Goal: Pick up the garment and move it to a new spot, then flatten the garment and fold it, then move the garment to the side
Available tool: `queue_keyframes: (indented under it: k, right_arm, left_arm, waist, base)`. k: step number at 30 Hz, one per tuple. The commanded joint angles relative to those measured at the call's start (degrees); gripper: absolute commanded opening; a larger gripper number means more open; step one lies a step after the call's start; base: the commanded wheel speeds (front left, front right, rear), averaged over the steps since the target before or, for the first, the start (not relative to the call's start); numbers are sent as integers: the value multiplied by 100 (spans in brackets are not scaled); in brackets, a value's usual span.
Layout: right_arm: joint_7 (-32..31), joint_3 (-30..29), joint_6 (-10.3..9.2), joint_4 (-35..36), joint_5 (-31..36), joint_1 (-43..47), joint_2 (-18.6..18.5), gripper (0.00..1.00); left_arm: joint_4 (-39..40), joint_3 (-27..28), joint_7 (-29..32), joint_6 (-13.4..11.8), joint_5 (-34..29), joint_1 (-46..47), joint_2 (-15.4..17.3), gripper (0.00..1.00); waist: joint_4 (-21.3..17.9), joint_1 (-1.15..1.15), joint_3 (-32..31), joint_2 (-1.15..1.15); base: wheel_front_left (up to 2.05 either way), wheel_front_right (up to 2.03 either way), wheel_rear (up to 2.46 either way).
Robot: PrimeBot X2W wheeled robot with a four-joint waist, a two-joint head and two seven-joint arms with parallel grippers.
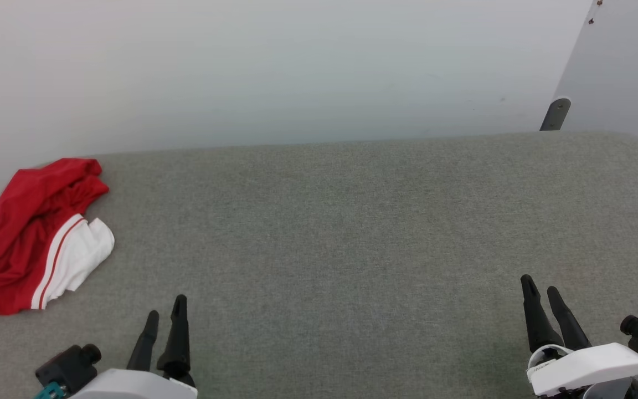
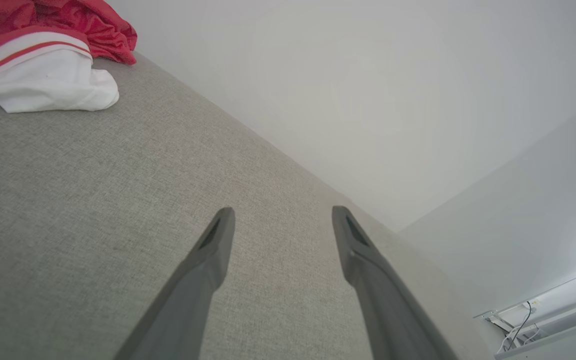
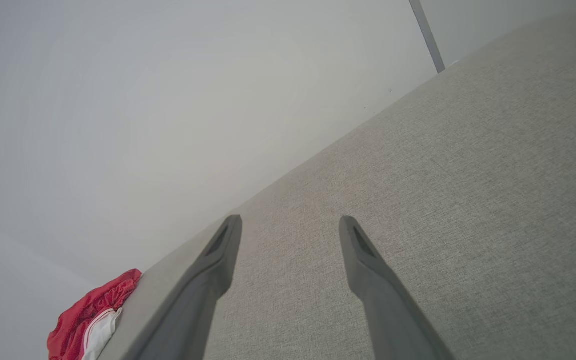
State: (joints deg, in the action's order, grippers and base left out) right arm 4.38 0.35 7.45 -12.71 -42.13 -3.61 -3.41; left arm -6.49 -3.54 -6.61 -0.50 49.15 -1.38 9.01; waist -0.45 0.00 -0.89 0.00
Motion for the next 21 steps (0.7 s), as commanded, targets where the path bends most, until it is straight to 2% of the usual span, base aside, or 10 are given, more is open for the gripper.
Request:
queue_keyframes:
  k: [1,21]
  right_arm:
    - [44,19,3,81,145,-100,-30,100]
    - [295,136,4,132,1440,-145,-82,100]
  left_arm:
    - [87,-14,-44,-16,-153,8,50,100]
    - [404,-77,-344,-83,-1537,-152,192,100]
  waist:
    - [-1,0,-1,0]
    - [-36,0,-28,0]
  base:
    - [0,0,0]
    - [0,0,0]
